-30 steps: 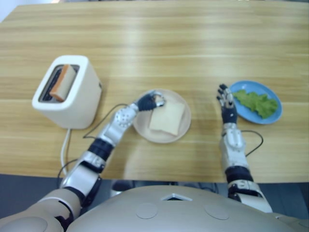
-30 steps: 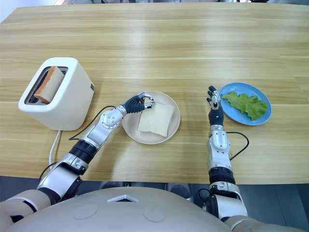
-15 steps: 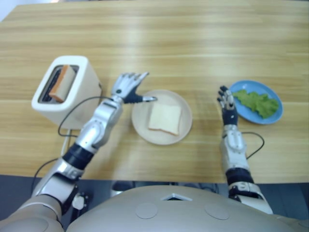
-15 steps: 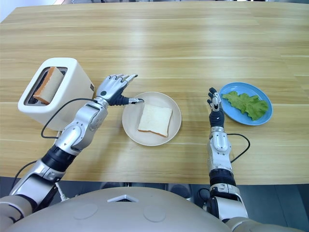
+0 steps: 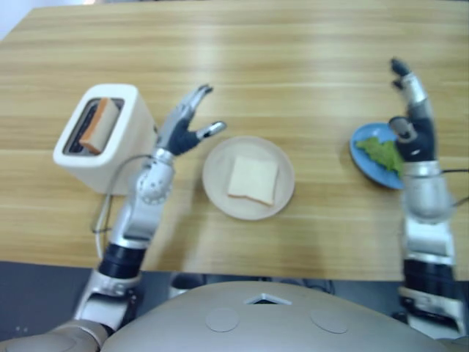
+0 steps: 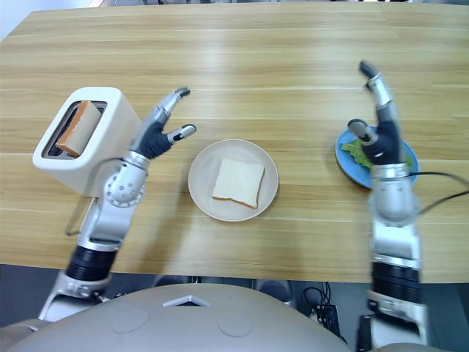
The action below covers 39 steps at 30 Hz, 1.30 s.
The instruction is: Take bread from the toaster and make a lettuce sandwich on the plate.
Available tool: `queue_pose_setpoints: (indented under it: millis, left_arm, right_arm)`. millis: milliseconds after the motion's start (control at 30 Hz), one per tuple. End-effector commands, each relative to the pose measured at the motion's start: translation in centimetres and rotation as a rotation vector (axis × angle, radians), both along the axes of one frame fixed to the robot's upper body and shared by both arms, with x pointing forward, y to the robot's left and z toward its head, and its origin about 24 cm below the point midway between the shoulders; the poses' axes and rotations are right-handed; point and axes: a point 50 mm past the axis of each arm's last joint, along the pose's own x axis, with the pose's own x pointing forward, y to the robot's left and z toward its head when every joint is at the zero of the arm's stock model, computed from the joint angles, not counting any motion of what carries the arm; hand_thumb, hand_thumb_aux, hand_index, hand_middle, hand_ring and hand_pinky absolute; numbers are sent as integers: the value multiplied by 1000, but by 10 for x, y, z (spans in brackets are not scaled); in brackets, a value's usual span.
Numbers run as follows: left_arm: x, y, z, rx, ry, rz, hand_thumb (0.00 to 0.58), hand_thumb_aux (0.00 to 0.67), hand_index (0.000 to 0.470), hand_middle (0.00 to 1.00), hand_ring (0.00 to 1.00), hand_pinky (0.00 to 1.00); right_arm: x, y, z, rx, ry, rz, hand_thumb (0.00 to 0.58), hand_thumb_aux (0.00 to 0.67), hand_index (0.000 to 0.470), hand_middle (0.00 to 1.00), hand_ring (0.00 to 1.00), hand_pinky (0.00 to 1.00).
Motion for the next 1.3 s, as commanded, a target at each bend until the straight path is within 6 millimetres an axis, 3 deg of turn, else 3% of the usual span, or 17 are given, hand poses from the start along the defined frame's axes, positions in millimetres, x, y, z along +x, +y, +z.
queue_pose_setpoints:
  millis: [33,100,167,233,367,633,867,1233,1267,1300]
  left_arm:
    - [-5,-2,-28,-222,128,6,0,0,0,0,0,0]
    - [-9,-6,-40,-246,166,4,0,0,0,0,0,0]
    - [-12,-13,-50,-396,250,-26,0,0,0,0,0,0]
    - [-14,-19,-50,-464,267,-48,0,0,0,0,0,0]
    - [-15,-31,-44,-569,281,-101,0,0,0,0,0,0]
    - [-14,-32,-33,-663,274,-128,0,0,0,0,0,0]
    - [-14,-28,-32,-677,281,-123,0,0,0,0,0,0]
    - [-17,-27,-34,-668,287,-116,0,0,0,0,0,0]
    - [-17,-26,-34,-668,286,-114,0,0,0,0,0,0]
    - [-18,-26,-34,-667,286,-112,0,0,0,0,0,0]
  right_arm:
    - [5,-35,-3,-295,106,-240,0,0,0,0,0,0]
    - [8,-61,-6,-487,164,-363,0,0,0,0,0,0]
    - [12,-88,-13,-673,242,-484,0,0,0,0,0,0]
    - [14,-109,-20,-818,305,-575,0,0,0,0,0,0]
    - [20,-127,-45,-926,414,-601,0,0,0,0,0,0]
    - [33,-134,-81,-1003,577,-579,0,0,0,0,0,0]
    - [33,-127,-118,-1009,690,-537,0,0,0,0,0,0]
    - [29,-128,-131,-1011,759,-550,0,0,0,0,0,0]
    - [29,-128,-131,-1010,760,-551,223,145,99,0,0,0]
    - [29,-128,-131,-1008,761,-551,441,342,235,0,0,0]
